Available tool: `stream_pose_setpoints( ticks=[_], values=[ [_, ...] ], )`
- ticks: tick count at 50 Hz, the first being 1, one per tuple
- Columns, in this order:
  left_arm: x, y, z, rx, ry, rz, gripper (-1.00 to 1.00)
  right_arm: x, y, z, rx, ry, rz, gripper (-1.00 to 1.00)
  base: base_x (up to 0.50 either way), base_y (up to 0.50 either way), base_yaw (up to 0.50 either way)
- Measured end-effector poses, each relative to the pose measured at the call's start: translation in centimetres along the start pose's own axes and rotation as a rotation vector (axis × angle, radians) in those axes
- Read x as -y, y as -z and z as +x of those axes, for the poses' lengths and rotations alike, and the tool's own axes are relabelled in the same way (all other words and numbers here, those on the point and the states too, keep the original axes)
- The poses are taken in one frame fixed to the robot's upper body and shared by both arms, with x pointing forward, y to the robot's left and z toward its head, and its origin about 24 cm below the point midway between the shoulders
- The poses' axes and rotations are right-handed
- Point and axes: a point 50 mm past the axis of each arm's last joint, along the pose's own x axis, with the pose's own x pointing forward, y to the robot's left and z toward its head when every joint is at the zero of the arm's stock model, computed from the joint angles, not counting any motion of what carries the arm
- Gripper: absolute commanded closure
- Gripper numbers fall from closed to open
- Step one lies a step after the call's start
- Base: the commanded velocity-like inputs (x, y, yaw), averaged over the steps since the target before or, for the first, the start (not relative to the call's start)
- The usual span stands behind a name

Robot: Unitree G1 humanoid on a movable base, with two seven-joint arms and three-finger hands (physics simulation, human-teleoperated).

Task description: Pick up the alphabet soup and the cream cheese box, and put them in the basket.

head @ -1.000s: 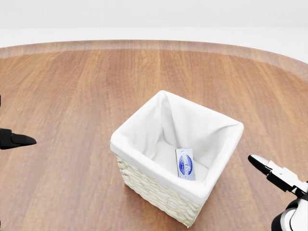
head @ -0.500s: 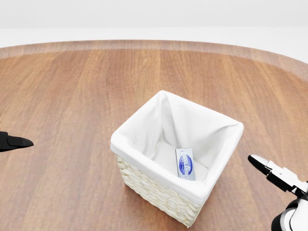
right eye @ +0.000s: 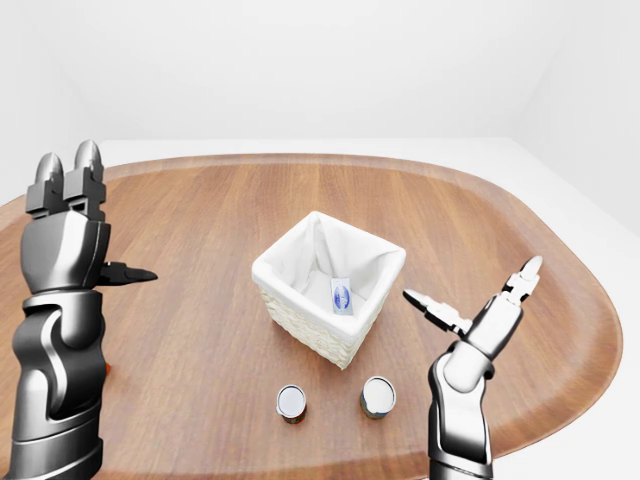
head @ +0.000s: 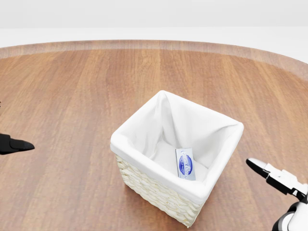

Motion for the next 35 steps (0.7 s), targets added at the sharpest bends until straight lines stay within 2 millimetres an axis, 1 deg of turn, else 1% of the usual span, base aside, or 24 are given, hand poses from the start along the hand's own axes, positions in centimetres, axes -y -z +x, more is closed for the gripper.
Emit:
stream_pose_setpoints(
  ticks=[18, 35],
  values=[
    [0.3, 0.0, -0.1, -0.004, 0.01, 0.025, -1.0, 1.4, -1.1, -1.3, 0.059, 0.002, -0.035, -1.0, 0.0, 0.0, 0.0],
    [0.6, 0.1, -0.1, -0.008, 0.021, 0.038, -1.0, 1.8, -0.9, -2.5, 0.078, -0.063, -0.079, -1.0, 0.0, 0.0, 0.0]
  ],
)
